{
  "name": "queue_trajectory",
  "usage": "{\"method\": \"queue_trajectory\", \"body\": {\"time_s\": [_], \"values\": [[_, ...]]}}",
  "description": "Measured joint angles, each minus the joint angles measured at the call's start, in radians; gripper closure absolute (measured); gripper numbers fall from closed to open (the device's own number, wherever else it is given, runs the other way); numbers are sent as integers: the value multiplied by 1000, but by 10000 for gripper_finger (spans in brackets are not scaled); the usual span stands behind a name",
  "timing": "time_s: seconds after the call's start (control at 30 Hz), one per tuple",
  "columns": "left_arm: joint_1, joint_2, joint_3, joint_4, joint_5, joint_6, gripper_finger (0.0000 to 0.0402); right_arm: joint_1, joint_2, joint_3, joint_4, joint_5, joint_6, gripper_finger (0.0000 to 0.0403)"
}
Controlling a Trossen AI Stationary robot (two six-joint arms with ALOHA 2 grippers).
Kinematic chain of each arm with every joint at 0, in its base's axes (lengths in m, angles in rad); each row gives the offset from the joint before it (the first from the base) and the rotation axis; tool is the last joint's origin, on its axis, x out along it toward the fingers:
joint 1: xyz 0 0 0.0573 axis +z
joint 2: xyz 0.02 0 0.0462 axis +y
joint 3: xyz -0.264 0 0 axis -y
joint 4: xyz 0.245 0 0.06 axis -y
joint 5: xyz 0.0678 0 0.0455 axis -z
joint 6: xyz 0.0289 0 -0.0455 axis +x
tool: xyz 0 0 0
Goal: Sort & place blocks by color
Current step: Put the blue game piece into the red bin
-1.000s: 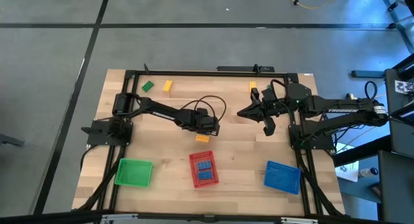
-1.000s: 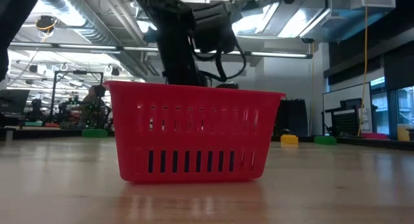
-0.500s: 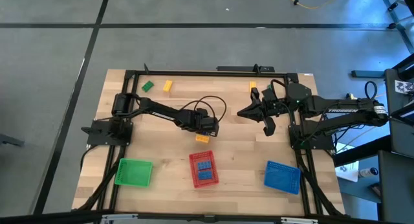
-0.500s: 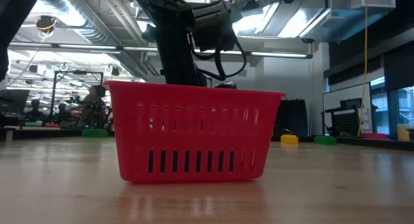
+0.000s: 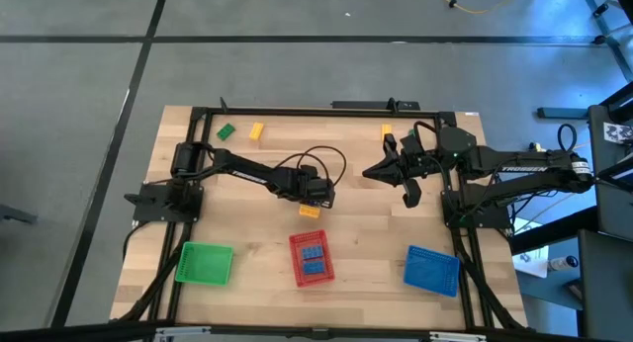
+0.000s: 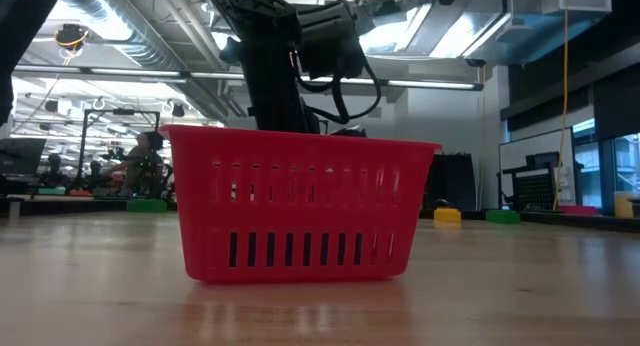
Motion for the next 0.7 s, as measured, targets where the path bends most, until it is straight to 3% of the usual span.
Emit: {"method": "queue_trajectory", "body": {"time_s": [0.37,0.7], "values": [[20,-61,1,0,-27,64,273,0,0,-1,5,0,-3,403],[58,-273,0,-63,-128,292,273,-2,-1,-1,19,2,-3,403]]}}
